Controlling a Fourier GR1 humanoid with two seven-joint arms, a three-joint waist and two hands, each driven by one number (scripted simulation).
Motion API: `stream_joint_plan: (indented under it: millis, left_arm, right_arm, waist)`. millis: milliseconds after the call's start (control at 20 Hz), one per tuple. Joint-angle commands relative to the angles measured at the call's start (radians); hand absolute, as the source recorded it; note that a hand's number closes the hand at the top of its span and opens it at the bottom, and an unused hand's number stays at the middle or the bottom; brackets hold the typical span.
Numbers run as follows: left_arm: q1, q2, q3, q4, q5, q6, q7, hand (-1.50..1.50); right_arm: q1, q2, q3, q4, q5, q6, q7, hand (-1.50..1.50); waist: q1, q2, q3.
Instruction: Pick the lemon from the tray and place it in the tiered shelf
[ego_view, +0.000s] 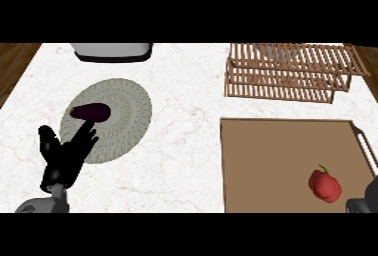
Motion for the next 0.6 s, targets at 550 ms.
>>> stream_joint_plan:
  millis: [550]
  left_arm:
    - [0.009,0.001,0.015,-0.031,-0.005,-0.027,0.014,0.00]
  right_arm:
    - [-0.140,-0.251,-0.066,0.592,-0.017,-0.064,-0.337,1.50]
  waist:
    - [0.012,0.005,0.000]
